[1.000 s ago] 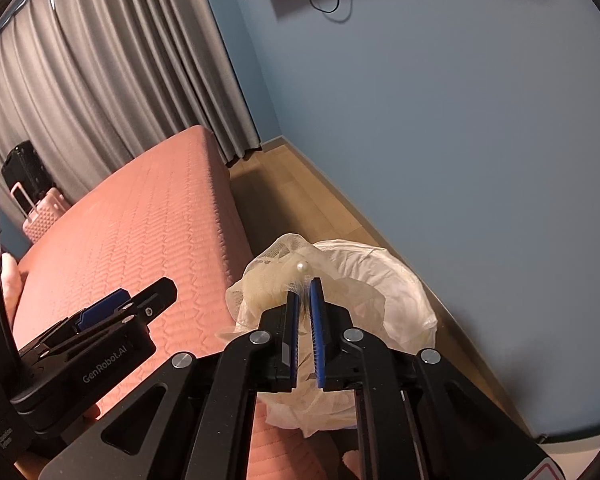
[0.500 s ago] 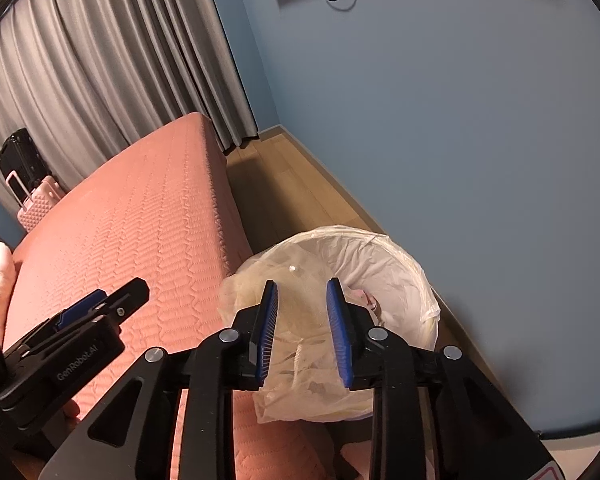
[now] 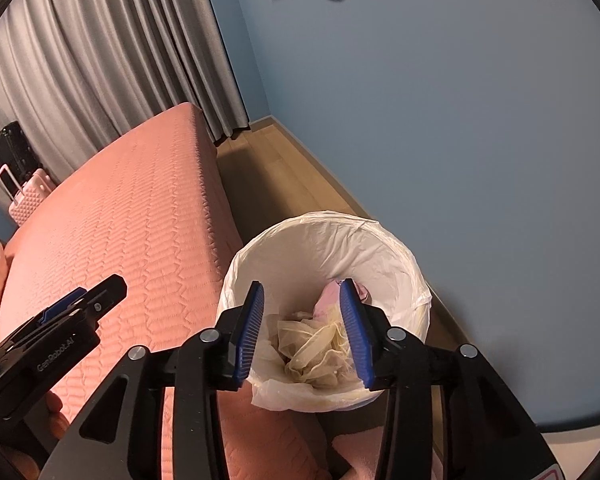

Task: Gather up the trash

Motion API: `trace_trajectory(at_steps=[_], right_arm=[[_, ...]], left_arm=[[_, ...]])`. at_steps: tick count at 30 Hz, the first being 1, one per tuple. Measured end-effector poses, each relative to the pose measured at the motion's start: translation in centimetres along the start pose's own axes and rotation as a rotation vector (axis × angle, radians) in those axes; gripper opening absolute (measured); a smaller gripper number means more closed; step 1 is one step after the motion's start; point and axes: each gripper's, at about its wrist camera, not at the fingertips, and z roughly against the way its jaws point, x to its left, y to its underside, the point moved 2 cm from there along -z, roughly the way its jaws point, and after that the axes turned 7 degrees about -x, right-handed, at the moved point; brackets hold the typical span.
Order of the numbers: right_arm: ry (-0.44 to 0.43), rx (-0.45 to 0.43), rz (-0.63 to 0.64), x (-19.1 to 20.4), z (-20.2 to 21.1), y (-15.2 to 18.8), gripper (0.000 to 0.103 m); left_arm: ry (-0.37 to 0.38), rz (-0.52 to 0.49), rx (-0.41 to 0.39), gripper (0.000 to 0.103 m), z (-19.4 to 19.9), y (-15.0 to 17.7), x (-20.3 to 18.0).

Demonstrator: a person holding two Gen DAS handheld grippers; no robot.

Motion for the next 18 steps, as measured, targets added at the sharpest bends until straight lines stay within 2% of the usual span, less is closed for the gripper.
trace_trajectory(at_steps=[10,14,18], right_arm=[[-0.007,0.005,0.054,1.1,1.4,1.6,0.045],[-0.007,0.007,0.075,1.3,2.0,2.7,0.046],[-0.002,0.004,0.093,1.2,2.6,3.6,0.049]], left_arm=[[-0.025,-0.035,-0.001,0.062,1.4,1.3,0.0],[-0.045,-0.046,-0.007,0.073,2.2,2.0,0.0],[-0.051,-0.060,-0.006,0.076,2.7,2.9,0.0]])
